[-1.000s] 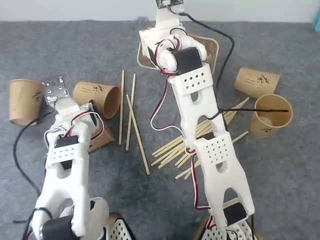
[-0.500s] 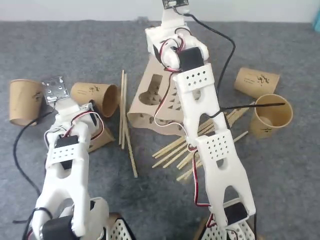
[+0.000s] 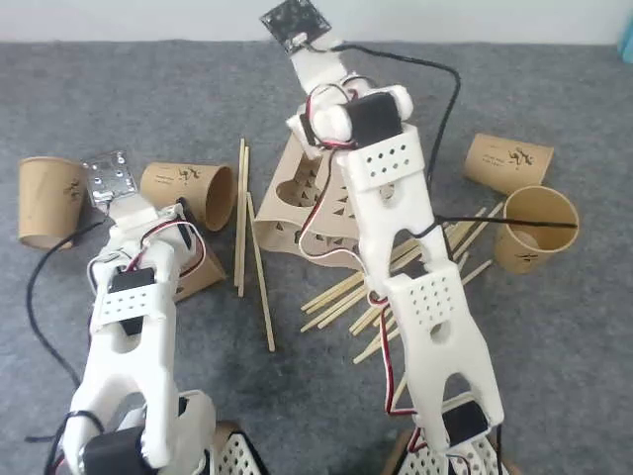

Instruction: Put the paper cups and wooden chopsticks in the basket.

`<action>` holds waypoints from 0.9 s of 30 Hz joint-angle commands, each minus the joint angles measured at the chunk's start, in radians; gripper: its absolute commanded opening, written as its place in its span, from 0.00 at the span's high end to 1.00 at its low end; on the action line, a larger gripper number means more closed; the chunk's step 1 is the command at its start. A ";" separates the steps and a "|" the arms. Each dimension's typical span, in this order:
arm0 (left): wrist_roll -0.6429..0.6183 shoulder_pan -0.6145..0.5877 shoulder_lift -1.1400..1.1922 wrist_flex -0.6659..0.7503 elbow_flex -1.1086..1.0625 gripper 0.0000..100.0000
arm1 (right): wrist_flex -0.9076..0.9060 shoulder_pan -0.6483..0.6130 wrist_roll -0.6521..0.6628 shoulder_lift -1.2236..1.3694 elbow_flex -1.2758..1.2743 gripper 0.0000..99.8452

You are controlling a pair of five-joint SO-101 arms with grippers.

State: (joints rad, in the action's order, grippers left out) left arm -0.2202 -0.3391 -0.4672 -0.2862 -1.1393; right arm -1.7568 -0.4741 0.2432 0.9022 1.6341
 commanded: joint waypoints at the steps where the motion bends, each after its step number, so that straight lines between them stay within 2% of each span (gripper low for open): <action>1: 0.012 -0.005 -0.017 0.008 0.051 0.84 | -0.048 0.007 0.018 -0.137 -0.052 0.82; 20: 0.012 -0.005 -0.018 0.008 0.051 0.84 | -0.035 -0.021 -0.032 -0.895 -1.025 0.82; 27: 0.012 -0.005 -0.020 0.008 0.051 0.84 | 0.128 -0.018 0.057 -1.248 -1.565 0.82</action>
State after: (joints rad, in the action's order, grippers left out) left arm -0.2202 -0.3391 -0.4672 -0.2862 -1.1393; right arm -1.7123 -0.4879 0.2570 -0.1458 0.2854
